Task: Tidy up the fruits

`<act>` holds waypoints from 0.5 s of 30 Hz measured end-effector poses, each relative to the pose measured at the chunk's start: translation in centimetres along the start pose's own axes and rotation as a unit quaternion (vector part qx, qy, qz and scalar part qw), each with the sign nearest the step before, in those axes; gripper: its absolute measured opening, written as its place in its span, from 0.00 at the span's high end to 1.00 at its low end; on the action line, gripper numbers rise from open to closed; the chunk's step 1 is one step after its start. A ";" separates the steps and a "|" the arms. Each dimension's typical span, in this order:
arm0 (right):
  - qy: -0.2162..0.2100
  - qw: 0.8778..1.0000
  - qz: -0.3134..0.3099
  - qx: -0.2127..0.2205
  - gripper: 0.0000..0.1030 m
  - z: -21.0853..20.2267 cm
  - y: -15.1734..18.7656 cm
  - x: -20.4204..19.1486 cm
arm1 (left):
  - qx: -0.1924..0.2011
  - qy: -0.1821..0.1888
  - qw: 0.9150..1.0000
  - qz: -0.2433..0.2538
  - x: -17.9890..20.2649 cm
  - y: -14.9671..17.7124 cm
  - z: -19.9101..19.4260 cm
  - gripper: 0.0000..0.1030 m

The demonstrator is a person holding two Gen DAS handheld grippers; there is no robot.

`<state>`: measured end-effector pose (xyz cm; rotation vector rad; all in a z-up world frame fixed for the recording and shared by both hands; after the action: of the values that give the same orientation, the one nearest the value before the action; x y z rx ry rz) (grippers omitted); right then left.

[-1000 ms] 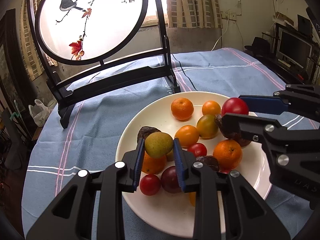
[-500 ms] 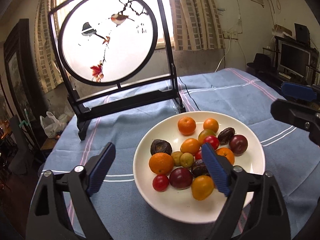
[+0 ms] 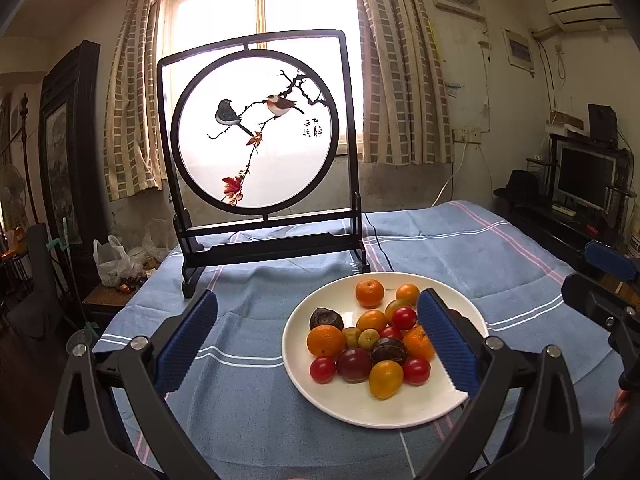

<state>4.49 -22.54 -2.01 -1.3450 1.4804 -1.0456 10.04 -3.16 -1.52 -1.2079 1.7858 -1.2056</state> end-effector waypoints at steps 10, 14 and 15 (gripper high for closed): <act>-0.004 0.999 -0.010 -0.035 0.12 1.9 2.6 -0.6 | -0.040 0.001 0.999 -0.026 -0.6 2.2 2.0 0.05; -0.009 0.999 -0.023 -0.046 0.12 2.4 3.5 -1.4 | -0.055 -0.009 0.997 -0.046 -1.5 2.8 2.6 0.05; -0.009 0.998 -0.027 -0.048 0.12 2.4 3.7 -1.5 | -0.059 -0.014 0.997 -0.048 -1.8 2.9 2.8 0.05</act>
<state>5.84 -20.88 -6.11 -1.4641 1.5051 -1.0051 12.18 -2.00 -5.18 -1.3856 1.8174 -1.1433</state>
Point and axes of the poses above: each gripper's, at about its wrist camera, not at the fingertips, and z roughly the way its jaws point, x to its right, y to its underside, the point moved 6 cm from there along z, roughly the way its jaws point, and after that the axes turned 11 degrees about y, right-handed, at the moved point
